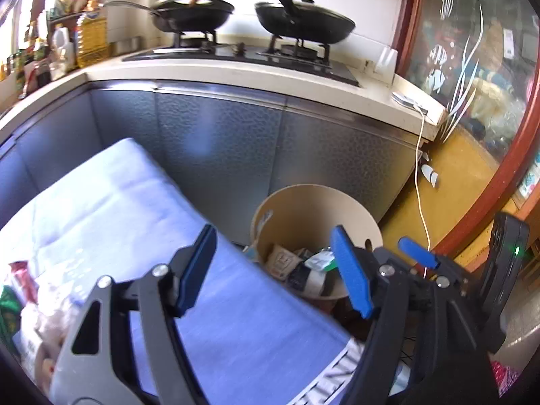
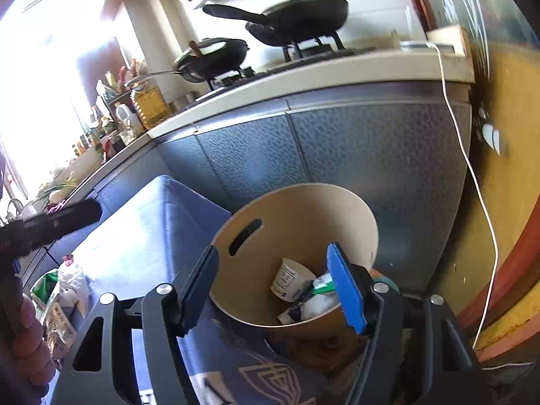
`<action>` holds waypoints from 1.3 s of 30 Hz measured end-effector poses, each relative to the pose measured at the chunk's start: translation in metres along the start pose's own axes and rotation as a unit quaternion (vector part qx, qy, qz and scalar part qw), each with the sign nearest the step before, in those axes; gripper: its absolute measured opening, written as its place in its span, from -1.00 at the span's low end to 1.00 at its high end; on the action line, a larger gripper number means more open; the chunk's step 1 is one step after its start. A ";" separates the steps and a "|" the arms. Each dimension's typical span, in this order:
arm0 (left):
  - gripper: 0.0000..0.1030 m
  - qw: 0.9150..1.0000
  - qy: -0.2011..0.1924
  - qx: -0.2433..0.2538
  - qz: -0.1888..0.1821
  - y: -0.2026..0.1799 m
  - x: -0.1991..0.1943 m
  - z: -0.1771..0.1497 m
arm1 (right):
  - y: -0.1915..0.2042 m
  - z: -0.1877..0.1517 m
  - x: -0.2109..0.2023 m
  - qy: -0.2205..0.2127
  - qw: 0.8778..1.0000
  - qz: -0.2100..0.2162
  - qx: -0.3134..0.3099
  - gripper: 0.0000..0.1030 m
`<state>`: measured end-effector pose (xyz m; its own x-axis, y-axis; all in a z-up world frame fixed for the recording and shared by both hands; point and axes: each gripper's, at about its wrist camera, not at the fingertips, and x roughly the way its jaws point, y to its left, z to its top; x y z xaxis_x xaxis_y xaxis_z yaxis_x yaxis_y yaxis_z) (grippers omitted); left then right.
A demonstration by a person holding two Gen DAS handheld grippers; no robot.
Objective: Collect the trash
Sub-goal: 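Carry both items over the beige bin and open both tools to drop them, then grasp the yellow-and-red box with left tool while right tool grasps foil snack bag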
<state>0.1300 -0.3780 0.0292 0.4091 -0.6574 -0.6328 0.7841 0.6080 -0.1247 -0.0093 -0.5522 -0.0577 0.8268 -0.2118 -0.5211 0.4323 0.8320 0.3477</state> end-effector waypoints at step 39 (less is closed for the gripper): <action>0.65 0.938 -0.051 -0.257 0.229 0.259 -0.274 -0.259 | 0.312 -0.094 0.029 0.171 0.943 0.220 -0.184 0.30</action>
<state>0.1001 0.0746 -0.0276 0.7105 -0.2983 -0.6373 0.1981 0.9539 -0.2256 0.1156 -0.2505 -0.0372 0.7047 0.3200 -0.6332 -0.1305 0.9357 0.3277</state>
